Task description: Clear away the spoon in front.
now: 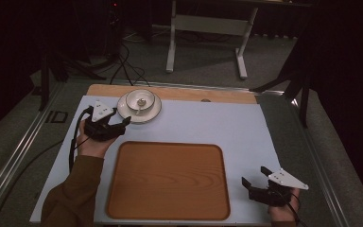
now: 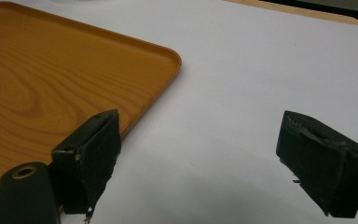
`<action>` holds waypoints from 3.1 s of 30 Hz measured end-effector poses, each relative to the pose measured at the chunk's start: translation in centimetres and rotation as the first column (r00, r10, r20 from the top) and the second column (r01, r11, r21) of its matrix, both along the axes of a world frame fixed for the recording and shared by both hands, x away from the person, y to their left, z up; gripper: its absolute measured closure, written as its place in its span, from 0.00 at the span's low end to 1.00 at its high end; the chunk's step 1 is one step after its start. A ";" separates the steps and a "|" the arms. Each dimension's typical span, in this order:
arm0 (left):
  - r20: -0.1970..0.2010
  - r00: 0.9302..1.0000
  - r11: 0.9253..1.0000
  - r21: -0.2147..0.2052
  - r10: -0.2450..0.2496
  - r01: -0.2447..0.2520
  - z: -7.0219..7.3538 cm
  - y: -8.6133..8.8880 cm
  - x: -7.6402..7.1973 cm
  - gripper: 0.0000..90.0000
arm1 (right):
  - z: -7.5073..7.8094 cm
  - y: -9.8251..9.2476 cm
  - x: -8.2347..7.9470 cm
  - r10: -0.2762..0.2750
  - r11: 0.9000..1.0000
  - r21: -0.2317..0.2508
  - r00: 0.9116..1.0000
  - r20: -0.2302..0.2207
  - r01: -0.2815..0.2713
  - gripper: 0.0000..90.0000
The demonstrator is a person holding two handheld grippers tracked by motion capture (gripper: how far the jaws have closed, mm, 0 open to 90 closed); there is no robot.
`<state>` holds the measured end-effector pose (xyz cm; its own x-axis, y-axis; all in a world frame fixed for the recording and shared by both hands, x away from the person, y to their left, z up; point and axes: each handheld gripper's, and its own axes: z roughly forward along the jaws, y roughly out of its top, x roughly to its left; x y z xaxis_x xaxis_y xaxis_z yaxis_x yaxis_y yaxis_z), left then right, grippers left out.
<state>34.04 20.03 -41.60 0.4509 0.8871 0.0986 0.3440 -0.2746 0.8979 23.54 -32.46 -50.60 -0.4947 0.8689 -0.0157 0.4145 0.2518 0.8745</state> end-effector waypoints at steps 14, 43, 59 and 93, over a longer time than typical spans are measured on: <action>-0.018 1.000 1.000 -0.002 -0.015 0.014 -0.7 -1.2 2.0 0.44 | -0.1 -0.1 0.0 0.003 1.000 0.005 1.000 -0.002 -0.003 0.15; -0.114 0.993 0.994 0.106 0.010 0.002 -4.1 -3.2 6.1 0.56 | -0.2 0.0 0.2 0.010 1.000 0.006 1.000 -0.014 -0.010 0.15; -0.132 0.989 0.977 0.211 0.065 -0.037 -5.1 -4.3 8.1 0.71 | -0.2 -0.1 0.3 0.011 1.000 0.010 1.000 -0.016 -0.011 0.15; -0.057 0.996 0.977 0.206 0.062 -0.049 -2.8 -3.9 6.5 0.99 | -0.2 -0.2 0.2 0.009 1.000 0.012 1.000 -0.013 -0.009 0.15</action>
<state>40.53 16.12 -44.38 0.4129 0.8750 0.2529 0.4178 -0.4287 0.8010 23.79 -32.68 -50.81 -0.5027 0.8644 0.0007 0.4233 0.2454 0.8721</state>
